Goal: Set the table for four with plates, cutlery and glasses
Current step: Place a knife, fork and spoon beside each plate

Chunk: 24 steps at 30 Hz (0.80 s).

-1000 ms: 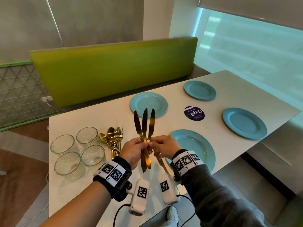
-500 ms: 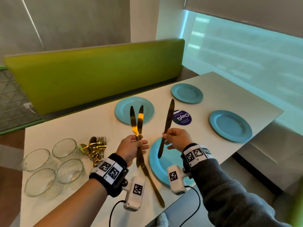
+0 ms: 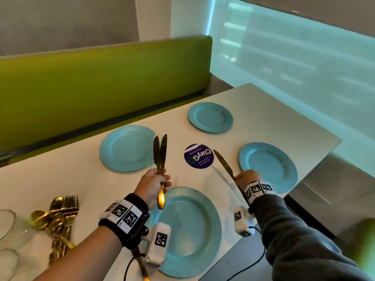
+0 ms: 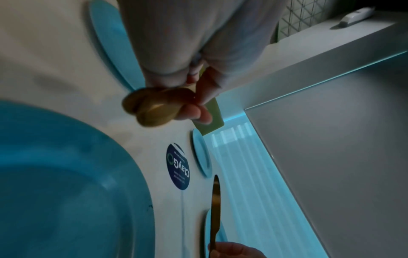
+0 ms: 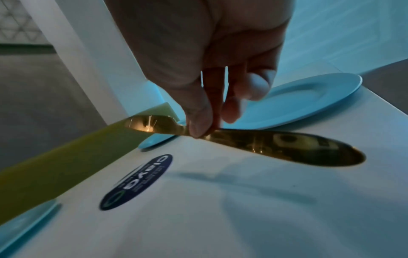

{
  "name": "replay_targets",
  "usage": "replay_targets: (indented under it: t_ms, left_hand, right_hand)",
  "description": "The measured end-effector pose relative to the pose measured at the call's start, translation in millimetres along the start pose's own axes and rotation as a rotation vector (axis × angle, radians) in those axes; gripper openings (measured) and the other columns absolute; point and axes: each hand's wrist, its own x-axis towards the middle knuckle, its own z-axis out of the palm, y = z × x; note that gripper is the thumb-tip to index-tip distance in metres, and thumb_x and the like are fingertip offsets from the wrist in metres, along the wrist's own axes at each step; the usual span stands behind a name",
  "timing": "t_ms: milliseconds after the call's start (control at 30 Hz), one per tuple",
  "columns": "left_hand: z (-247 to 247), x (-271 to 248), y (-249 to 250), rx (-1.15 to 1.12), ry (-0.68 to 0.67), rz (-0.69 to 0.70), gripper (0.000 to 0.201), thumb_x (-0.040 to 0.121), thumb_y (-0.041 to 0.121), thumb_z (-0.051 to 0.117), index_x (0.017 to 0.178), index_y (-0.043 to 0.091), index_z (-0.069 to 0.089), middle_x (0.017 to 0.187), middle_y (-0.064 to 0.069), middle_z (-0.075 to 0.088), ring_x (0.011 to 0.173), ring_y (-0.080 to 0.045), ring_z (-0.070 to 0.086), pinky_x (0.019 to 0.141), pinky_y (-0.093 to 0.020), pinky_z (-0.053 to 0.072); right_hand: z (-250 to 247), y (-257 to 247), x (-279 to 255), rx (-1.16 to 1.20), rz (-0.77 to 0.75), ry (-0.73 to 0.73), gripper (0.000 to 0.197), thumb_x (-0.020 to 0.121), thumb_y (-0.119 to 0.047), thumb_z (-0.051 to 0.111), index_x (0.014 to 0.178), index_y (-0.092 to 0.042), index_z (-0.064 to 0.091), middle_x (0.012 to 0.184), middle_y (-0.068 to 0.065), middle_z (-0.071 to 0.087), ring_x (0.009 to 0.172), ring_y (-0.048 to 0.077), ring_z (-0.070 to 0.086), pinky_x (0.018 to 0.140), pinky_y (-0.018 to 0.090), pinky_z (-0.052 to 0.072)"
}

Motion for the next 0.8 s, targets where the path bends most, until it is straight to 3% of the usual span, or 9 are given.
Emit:
replay_targets:
  t_ms: [133, 300, 367, 433, 500, 600, 700, 800]
  left_hand:
    - [21.9, 20.5, -3.6, -0.001, -0.005, -0.02, 0.029, 0.09, -0.011, 0.035, 0.083, 0.012, 0.052, 0.078, -0.006, 0.053, 0.063, -0.017, 0.055, 0.042, -0.014, 0.046]
    - [39.4, 37.0, -7.2, -0.042, -0.017, -0.042, 0.03, 0.092, -0.011, 0.036, 0.084, 0.012, 0.054, 0.081, -0.006, 0.054, 0.068, -0.018, 0.058, 0.06, -0.023, 0.048]
    - [43.6, 41.9, -7.0, -0.057, -0.017, -0.046, 0.03, 0.092, -0.011, 0.036, 0.086, 0.012, 0.054, 0.081, -0.006, 0.054, 0.07, -0.019, 0.059, 0.064, -0.025, 0.048]
    - [47.0, 46.6, -6.2, -0.067, -0.021, -0.047, 0.029, 0.092, -0.01, 0.036, 0.087, 0.013, 0.054, 0.082, -0.006, 0.054, 0.07, -0.019, 0.06, 0.064, -0.024, 0.05]
    - [49.7, 50.9, -4.8, -0.07, -0.024, -0.044, 0.029, 0.092, -0.01, 0.037, 0.088, 0.013, 0.055, 0.082, -0.007, 0.055, 0.07, -0.018, 0.06, 0.062, -0.023, 0.051]
    - [52.6, 54.9, -2.2, -0.081, -0.036, -0.041, 0.029, 0.092, -0.011, 0.037, 0.089, 0.012, 0.055, 0.084, -0.007, 0.055, 0.071, -0.018, 0.062, 0.057, -0.018, 0.055]
    - [55.3, 58.1, -1.3, -0.088, -0.042, -0.039, 0.029, 0.092, -0.011, 0.037, 0.089, 0.012, 0.055, 0.083, -0.007, 0.056, 0.072, -0.018, 0.062, 0.061, -0.021, 0.055]
    - [58.1, 59.8, -1.8, -0.09, -0.04, -0.045, 0.025, 0.092, -0.01, 0.038, 0.098, 0.009, 0.054, 0.084, -0.007, 0.057, 0.072, -0.018, 0.063, 0.059, -0.019, 0.056]
  right_hand:
    - [5.4, 12.7, 29.8, -0.108, 0.016, -0.02, 0.027, 0.094, -0.017, 0.048, 0.113, -0.012, 0.068, 0.115, 0.005, 0.066, 0.105, 0.022, 0.064, 0.091, 0.028, 0.052]
    - [14.0, 20.3, 44.5, -0.112, 0.057, -0.062, 0.03, 0.093, -0.014, 0.046, 0.116, -0.01, 0.065, 0.113, 0.007, 0.065, 0.107, 0.023, 0.063, 0.083, 0.027, 0.05]
    - [21.1, 23.2, 51.5, -0.166, 0.063, -0.093, 0.029, 0.09, -0.014, 0.05, 0.113, -0.008, 0.066, 0.096, 0.007, 0.065, 0.097, 0.025, 0.063, 0.076, 0.03, 0.049]
    - [23.9, 24.6, 55.7, -0.167, 0.113, -0.077, 0.025, 0.087, -0.014, 0.05, 0.103, -0.01, 0.069, 0.068, 0.0, 0.052, 0.075, 0.022, 0.059, 0.064, 0.028, 0.047]
    - [21.4, 23.6, 53.3, -0.15, 0.143, -0.05, 0.019, 0.088, -0.015, 0.052, 0.096, -0.01, 0.069, 0.062, -0.001, 0.046, 0.07, 0.021, 0.056, 0.066, 0.029, 0.05]
    - [13.1, 23.0, 48.5, -0.137, 0.158, -0.037, 0.018, 0.091, -0.017, 0.053, 0.098, -0.009, 0.067, 0.069, 0.002, 0.054, 0.078, 0.023, 0.061, 0.075, 0.031, 0.053]
    - [11.9, 26.1, 50.1, -0.169, 0.157, -0.026, 0.021, 0.092, -0.014, 0.05, 0.104, -0.008, 0.067, 0.094, 0.009, 0.066, 0.09, 0.025, 0.065, 0.076, 0.031, 0.05]
    - [13.0, 27.8, 48.5, -0.185, 0.144, -0.01, 0.022, 0.093, -0.014, 0.049, 0.106, -0.008, 0.066, 0.1, 0.01, 0.067, 0.092, 0.025, 0.065, 0.079, 0.032, 0.051]
